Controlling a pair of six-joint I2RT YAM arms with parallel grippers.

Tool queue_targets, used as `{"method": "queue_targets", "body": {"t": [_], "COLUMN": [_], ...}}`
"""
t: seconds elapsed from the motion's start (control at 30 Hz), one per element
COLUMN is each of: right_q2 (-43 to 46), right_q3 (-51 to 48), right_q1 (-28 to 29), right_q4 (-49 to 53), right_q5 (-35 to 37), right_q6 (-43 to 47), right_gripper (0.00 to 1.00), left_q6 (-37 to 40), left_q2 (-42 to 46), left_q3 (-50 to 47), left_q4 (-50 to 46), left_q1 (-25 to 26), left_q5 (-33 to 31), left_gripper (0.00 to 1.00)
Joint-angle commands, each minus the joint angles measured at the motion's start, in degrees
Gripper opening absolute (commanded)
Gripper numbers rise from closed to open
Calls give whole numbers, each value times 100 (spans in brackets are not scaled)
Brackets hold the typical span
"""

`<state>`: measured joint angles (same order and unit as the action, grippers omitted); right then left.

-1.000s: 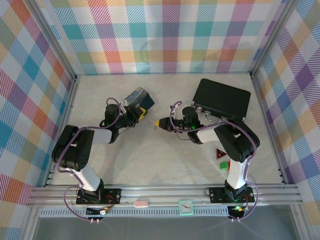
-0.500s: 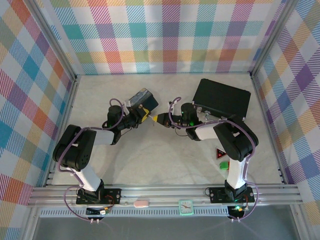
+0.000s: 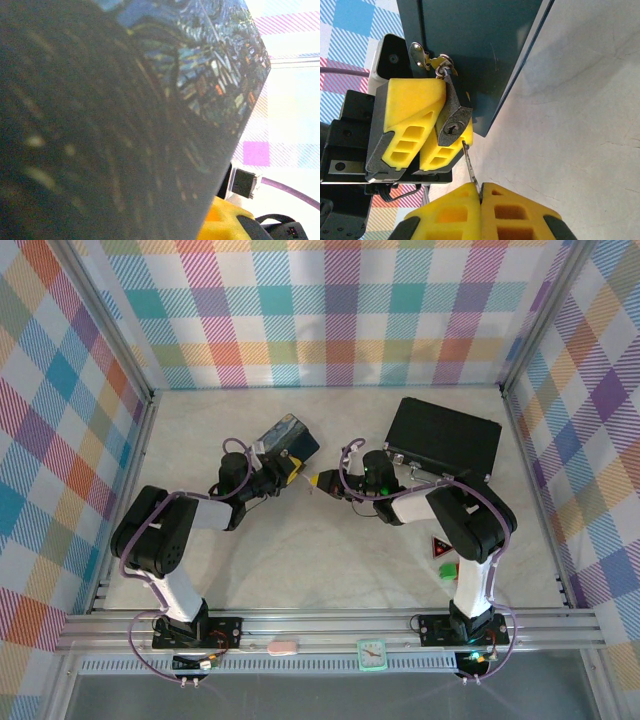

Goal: Unlock the padlock with the key

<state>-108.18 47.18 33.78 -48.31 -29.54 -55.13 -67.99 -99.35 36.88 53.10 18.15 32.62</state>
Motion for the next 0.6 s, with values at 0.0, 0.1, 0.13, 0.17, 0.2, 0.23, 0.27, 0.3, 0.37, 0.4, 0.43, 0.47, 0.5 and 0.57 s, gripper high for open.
{"method": "queue_targets", "body": {"t": [0.0,0.1,0.13,0.17,0.2,0.23,0.27,0.3,0.37,0.4,0.43,0.47,0.5,0.57], "right_q2": [14,65,101,133,156,176,191,213,262,291,325,357,391,452], "right_q3": [-16,-26,-40,-56,-68,-93,-108,-132,-174,-195,-226,-248,-269,-330], "right_q1": [-12,-12,-10,-12,-12,-12,-12,-13,-11,-5,-12,-18,-20,-28], "right_q4": [-233,-219,-186,-166,-133,-118,-111,-117,-98,-67,-25,13,24,18], "right_q5": [36,69,92,113,119,148,163,186,233,259,280,312,333,355], "right_q6": [-98,-69,-44,-21,-8,2,11,18,25,37,61,77,97,96], "right_gripper": [0,0,0,0,0,0,0,0,0,0,0,0,0,0], "left_q6": [-57,-47,-48,-46,-47,-48,-48,-48,-40,-21,-13,4,18,22], "left_q2": [-32,-45,-57,-64,-75,-74,-78,-73,-68,-55,-54,-44,-41,-38], "left_q3": [-13,-40,-52,-58,-65,-67,-69,-60,-61,-62,-58,-67,-67,-67], "left_q4": [464,481,490,506,516,517,524,519,517,513,487,466,452,455], "left_q1": [91,110,118,118,127,136,136,145,145,145,145,145,145,145], "left_q5": [24,-26,-38,-42,-51,-52,-63,-62,-76,-80,-88,-97,-107,-122], "left_gripper": [0,0,0,0,0,0,0,0,0,0,0,0,0,0]}}
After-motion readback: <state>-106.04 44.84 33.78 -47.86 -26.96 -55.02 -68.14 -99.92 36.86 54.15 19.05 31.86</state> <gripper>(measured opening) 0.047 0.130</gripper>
